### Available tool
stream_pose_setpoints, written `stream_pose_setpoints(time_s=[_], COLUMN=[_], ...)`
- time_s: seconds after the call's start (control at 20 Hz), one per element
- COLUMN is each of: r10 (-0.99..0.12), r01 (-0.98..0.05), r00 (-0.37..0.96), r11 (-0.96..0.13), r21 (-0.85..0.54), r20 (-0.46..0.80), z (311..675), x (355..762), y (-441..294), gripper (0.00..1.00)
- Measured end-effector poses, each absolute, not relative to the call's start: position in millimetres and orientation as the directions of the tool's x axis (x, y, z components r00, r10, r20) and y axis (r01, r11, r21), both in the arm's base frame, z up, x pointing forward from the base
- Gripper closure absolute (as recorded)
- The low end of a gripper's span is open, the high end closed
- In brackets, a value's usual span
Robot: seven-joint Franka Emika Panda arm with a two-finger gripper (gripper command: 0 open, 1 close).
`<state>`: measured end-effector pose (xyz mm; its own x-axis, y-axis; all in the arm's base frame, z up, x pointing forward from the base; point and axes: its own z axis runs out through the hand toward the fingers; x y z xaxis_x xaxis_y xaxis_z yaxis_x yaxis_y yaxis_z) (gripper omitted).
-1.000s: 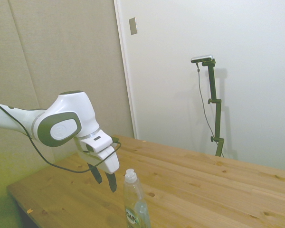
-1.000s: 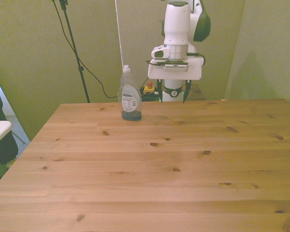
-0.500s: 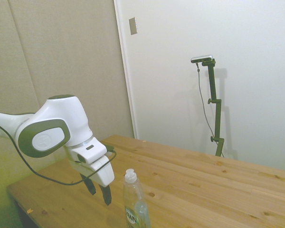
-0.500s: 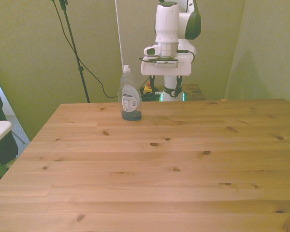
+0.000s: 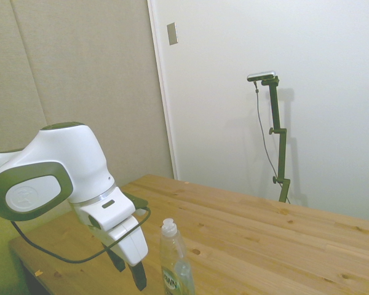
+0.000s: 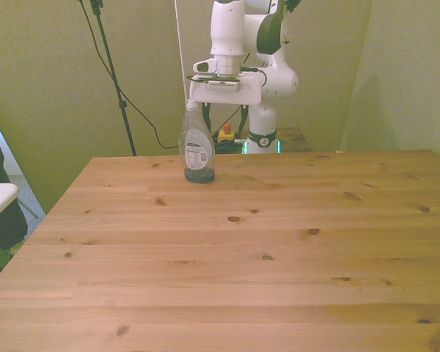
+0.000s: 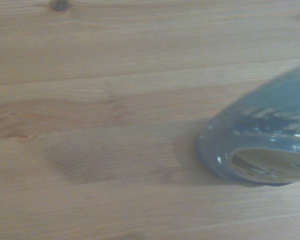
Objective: Knock down the dish soap
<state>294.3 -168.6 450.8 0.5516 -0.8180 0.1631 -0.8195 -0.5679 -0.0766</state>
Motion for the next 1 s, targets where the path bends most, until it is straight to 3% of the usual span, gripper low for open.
stream_pose_setpoints(time_s=[1.0], r10=[-0.844], r01=[-0.851], r00=[0.487], r11=[-0.516], r21=[-0.095], r20=[0.224], z=[467.9], x=[296.7], y=[-215.8], gripper=[1.00])
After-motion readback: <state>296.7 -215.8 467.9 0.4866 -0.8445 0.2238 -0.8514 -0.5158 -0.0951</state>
